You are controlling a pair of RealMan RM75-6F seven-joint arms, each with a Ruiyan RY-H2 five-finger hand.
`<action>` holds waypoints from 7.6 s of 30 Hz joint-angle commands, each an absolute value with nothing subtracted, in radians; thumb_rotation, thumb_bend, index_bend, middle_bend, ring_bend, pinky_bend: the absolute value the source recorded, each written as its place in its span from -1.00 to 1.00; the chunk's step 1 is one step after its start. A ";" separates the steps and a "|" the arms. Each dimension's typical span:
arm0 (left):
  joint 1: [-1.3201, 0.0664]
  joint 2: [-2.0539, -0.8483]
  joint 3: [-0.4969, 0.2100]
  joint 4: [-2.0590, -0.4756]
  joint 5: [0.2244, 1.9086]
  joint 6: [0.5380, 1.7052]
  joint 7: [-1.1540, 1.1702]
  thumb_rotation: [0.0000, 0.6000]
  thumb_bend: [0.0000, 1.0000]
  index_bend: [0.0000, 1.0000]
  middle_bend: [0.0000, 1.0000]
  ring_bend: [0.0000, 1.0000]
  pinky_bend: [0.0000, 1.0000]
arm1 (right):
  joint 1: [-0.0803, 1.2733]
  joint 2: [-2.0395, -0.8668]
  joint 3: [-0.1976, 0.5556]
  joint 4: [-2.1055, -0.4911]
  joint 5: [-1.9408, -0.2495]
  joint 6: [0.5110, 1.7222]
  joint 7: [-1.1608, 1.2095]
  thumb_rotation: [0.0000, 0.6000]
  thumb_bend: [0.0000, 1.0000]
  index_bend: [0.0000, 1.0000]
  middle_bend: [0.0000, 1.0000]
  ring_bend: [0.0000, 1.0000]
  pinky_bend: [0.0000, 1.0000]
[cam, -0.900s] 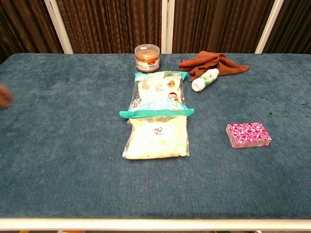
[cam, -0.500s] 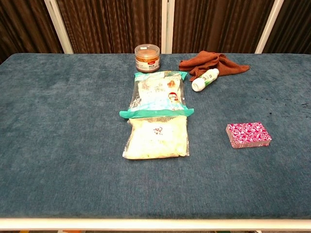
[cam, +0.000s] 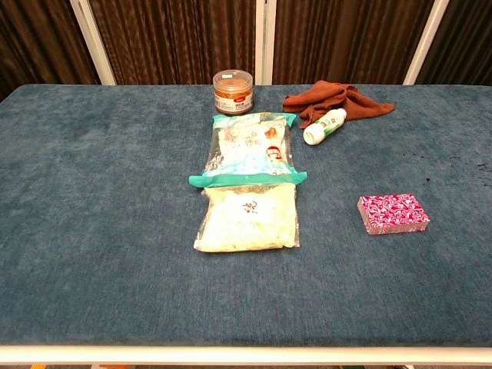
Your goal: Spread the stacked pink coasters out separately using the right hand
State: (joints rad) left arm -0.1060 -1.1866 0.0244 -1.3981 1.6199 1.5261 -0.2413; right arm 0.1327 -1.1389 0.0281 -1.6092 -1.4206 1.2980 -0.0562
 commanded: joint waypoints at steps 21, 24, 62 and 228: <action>-0.107 -1.198 0.027 -1.382 1.616 1.517 -0.244 1.00 -0.96 -0.77 -0.80 -1.00 -0.75 | 0.247 -1.297 0.043 -1.473 -1.628 1.344 -0.158 1.00 -0.30 0.97 0.52 0.81 0.88; -0.106 -1.199 0.026 -1.376 1.614 1.517 -0.251 1.00 -0.96 -0.77 -0.80 -1.00 -0.74 | 0.263 -1.278 0.024 -1.498 -1.592 1.262 -0.171 1.00 -0.49 0.39 0.16 0.76 0.88; -0.096 -1.196 0.020 -1.344 1.596 1.522 -0.304 1.00 -0.96 -0.75 -0.80 -1.00 -0.74 | 0.470 -1.479 0.100 -1.552 -1.214 0.975 -0.545 1.00 -0.75 -0.59 -0.41 0.54 0.80; -0.090 -1.189 0.011 -1.331 1.589 1.523 -0.323 1.00 -0.96 -0.75 -0.80 -1.00 -0.74 | 0.602 -1.475 0.019 -1.493 -1.147 0.919 -0.482 1.00 -0.70 -0.47 -0.44 0.51 0.77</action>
